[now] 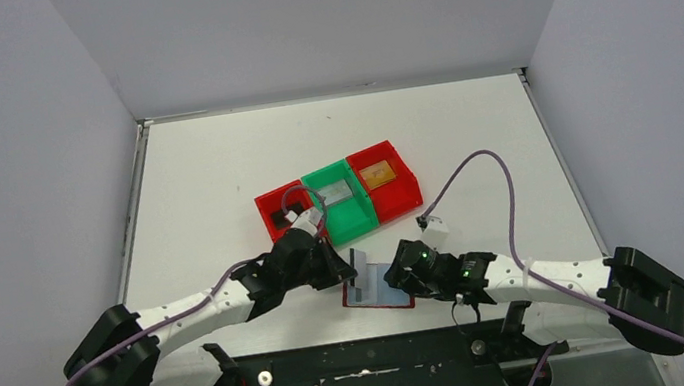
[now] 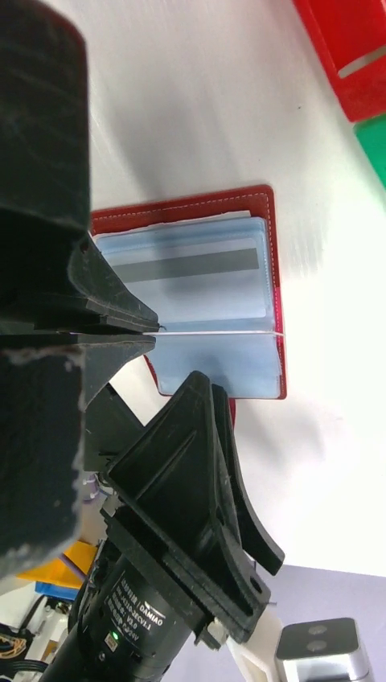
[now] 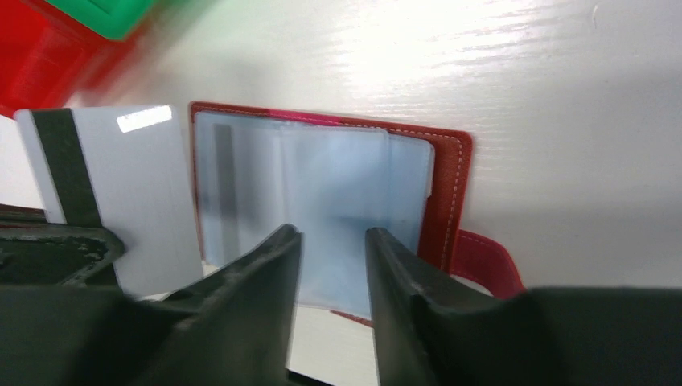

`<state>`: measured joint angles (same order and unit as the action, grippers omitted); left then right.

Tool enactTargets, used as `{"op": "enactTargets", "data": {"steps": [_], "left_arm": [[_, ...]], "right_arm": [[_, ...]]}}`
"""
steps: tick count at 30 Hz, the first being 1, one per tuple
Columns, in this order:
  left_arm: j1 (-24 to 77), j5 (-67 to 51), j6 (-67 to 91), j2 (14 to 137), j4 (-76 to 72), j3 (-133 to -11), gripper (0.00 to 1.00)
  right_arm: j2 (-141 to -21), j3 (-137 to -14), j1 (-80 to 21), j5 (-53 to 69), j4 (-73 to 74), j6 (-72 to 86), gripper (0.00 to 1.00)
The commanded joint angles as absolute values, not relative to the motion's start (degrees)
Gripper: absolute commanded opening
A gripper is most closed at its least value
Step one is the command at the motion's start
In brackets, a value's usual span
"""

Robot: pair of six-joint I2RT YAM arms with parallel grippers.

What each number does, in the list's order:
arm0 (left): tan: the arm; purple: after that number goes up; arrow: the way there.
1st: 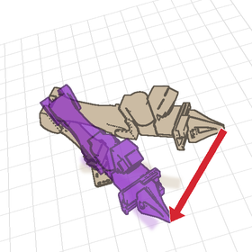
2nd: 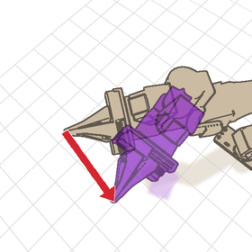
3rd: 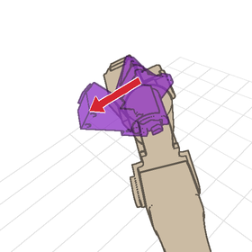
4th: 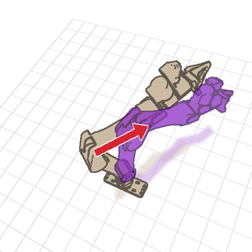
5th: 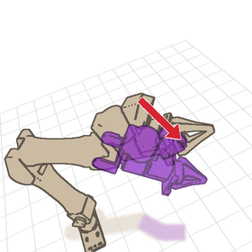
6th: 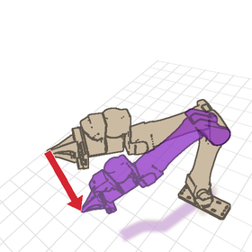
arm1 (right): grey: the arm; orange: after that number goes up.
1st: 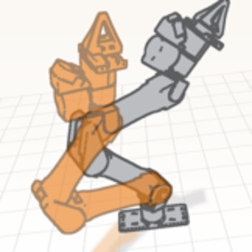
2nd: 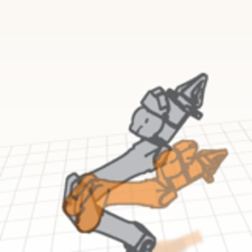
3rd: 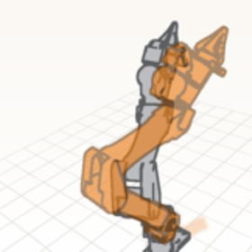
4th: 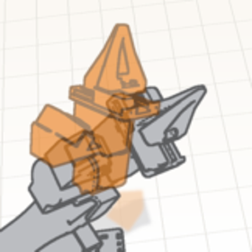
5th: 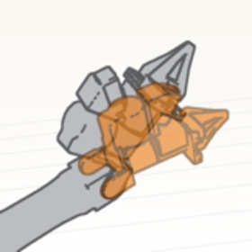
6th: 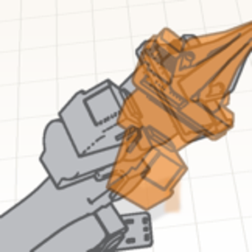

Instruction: Take the credit cards out of the card holder

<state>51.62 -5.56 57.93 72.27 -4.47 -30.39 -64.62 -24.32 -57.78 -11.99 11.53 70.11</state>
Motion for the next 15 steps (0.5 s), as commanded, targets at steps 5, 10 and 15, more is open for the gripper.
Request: {"op": "enactTargets", "data": {"steps": [5,10,15], "left_arm": [[50.7,-0.7,56.8,61.8,-5.7,-27.2,0.00],[50.3,3.1,58.3,54.5,-6.8,-24.1,0.00],[50.1,7.8,59.4,47.5,-3.3,-22.5,0.00]], "right_arm": [[-52.4,-24.5,-57.5,-15.8,7.7,65.6,0.62],[-47.5,-20.3,-57.4,-13.0,-2.8,63.4,0.56],[-54.2,-21.4,-57.1,-8.2,-7.7,64.2,0.42]]}}
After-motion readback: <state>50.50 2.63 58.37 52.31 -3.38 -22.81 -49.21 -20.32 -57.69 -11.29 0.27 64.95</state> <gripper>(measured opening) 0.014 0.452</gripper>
